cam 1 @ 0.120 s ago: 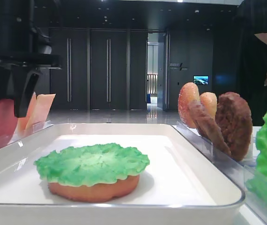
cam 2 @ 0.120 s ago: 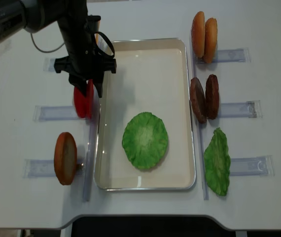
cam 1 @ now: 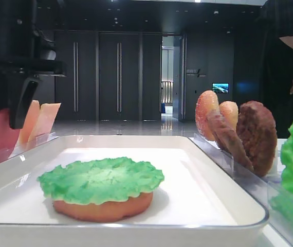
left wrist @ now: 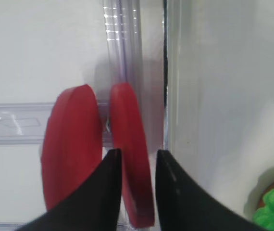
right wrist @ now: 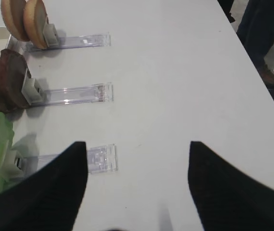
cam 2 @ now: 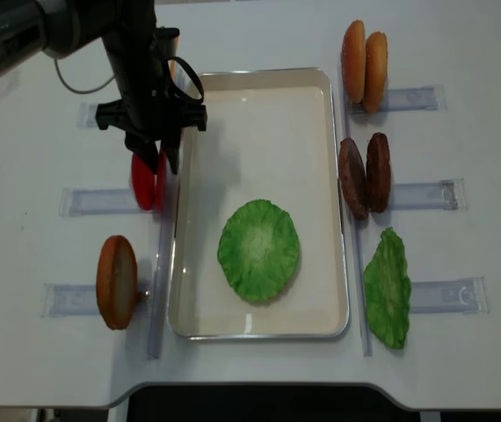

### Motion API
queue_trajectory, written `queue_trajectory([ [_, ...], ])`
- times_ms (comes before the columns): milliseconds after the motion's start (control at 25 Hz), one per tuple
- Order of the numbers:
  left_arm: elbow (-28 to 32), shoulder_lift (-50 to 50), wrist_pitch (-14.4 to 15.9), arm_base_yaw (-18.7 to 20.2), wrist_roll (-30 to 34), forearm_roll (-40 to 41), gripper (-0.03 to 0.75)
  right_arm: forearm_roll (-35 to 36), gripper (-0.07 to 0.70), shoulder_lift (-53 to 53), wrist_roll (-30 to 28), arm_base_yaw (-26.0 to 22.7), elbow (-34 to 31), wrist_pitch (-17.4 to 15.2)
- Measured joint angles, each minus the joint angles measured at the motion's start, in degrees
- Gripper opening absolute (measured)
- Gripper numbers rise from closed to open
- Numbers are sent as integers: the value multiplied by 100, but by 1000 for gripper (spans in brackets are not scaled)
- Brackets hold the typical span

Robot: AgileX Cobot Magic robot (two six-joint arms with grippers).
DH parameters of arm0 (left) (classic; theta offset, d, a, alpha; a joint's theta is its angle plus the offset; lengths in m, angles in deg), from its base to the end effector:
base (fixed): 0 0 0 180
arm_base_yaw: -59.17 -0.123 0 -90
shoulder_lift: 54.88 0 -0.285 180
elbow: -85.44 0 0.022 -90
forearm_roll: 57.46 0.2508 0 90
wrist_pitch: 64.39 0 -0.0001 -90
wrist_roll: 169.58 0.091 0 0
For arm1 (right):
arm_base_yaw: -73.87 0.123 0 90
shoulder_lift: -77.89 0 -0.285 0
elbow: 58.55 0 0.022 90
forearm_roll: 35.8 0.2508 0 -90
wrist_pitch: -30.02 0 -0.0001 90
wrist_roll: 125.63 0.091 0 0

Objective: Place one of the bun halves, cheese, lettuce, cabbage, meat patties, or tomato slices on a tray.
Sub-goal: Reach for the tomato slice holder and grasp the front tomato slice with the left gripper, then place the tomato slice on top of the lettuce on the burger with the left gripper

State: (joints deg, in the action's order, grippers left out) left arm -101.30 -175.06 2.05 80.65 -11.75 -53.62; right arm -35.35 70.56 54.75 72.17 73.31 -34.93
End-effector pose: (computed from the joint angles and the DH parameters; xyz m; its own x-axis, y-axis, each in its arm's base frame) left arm 0.3578 -0.1348 0.1990 -0.9996 0.0154 -0.0244 0.0140 0.9983 0.0564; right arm -0.0101 0.0009 0.2735 -0.5058 0.0250 -0.8623 0.0286 0.9995 0.0122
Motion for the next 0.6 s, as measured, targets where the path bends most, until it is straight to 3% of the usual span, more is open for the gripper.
queue_trajectory([
  [280, 0, 0, 254, 0, 7, 338, 58, 0, 435, 0, 0, 0, 0, 0],
  [600, -184, 15, 282, 0, 110, 322, 57, 0, 435, 0, 0, 0, 0, 0],
])
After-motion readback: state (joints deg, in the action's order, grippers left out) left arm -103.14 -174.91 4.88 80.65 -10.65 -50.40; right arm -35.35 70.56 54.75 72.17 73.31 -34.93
